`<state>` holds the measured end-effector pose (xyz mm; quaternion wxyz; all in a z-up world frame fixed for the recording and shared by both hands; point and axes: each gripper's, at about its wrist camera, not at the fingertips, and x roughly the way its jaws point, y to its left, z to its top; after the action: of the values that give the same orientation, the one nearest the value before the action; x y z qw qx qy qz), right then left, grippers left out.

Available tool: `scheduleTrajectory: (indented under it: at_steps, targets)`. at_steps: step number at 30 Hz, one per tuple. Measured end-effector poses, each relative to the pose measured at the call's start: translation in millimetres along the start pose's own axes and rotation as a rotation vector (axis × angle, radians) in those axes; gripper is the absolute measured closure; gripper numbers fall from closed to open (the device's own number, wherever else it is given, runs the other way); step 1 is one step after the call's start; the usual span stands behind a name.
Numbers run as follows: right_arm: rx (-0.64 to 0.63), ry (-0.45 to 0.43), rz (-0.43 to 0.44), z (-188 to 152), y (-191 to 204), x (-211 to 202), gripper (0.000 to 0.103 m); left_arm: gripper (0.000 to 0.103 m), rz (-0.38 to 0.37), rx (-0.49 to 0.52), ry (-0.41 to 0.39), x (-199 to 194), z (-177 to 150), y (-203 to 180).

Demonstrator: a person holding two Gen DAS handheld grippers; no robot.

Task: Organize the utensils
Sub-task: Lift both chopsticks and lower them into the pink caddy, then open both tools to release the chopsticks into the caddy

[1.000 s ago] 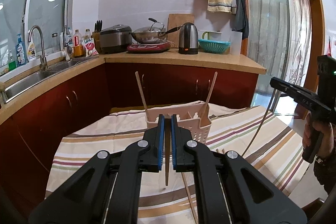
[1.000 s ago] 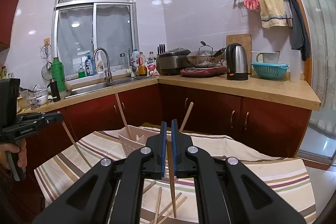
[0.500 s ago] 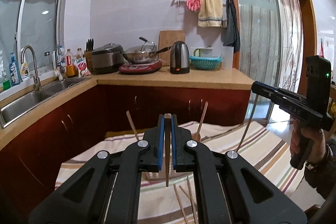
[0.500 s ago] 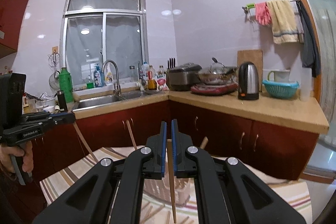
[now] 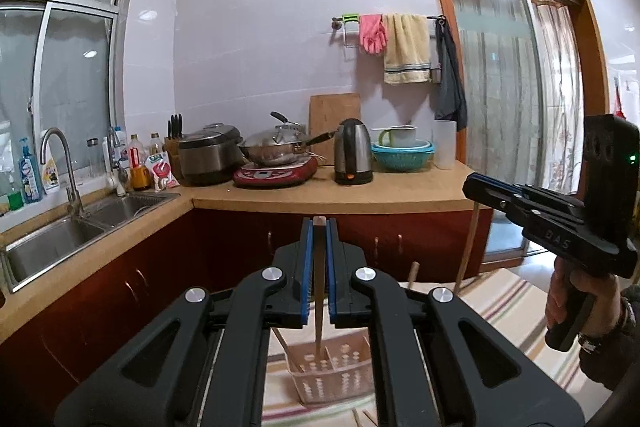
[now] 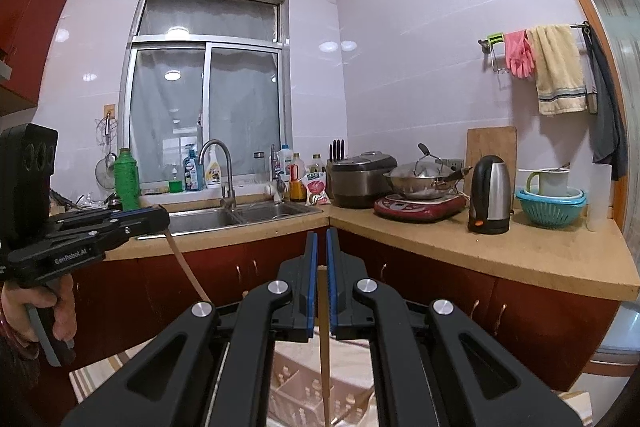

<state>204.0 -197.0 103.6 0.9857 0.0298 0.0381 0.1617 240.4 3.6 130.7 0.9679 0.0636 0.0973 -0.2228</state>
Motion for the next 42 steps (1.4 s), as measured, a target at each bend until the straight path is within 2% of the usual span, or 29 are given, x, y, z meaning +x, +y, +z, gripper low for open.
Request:
scheduleTrajectory:
  at_steps: [7, 14, 21, 27, 29, 30, 31, 32, 33, 37, 42]
  targets:
    - [0.022, 0.013, -0.011, -9.3, -12.0, 33.6, 0.098, 0.096, 0.004, -0.030, 0.044, 43.5, -20.0, 11.8]
    - [0.080, 0.078, -0.012, -43.4, -25.6, 69.0, 0.098, 0.096, 0.008, -0.069, 0.125, 80.0, -55.9, 27.4]
    - [0.127, 0.144, -0.015, -75.6, -31.5, 89.9, 0.098, 0.096, 0.004, -0.104, 0.180, 99.9, -81.6, 38.9]
    - [0.131, 0.177, -0.018, -87.2, -33.1, 97.6, 0.098, 0.095, 0.012, -0.104, 0.203, 110.5, -90.8, 39.5]
    - [0.127, 0.174, -0.018, -88.5, -32.8, 98.0, 0.096, 0.084, 0.013, -0.114, 0.205, 112.3, -93.2, 40.9]
    - [0.119, 0.173, -0.018, -88.3, -31.6, 97.9, 0.089, 0.080, 0.018, -0.116, 0.203, 113.4, -93.3, 41.0]
    - [0.111, 0.173, -0.017, -88.0, -30.6, 97.7, 0.084, 0.071, 0.023, -0.118, 0.200, 113.7, -93.8, 41.2]
    - [0.103, 0.171, -0.018, -86.8, -28.5, 96.3, 0.071, 0.066, 0.022, -0.121, 0.198, 113.8, -94.1, 41.4]
    - [0.101, 0.167, -0.018, -85.9, -28.2, 95.8, 0.063, 0.063, 0.020, -0.123, 0.198, 113.9, -94.3, 41.4]
    - [0.088, 0.156, -0.018, -81.8, -27.1, 91.2, 0.059, 0.049, 0.022, -0.116, 0.189, 112.2, -92.5, 38.8]
    - [0.087, 0.143, -0.023, -77.3, -24.8, 70.6, 0.053, 0.040, 0.024, -0.114, 0.176, 97.3, -92.0, 30.9]
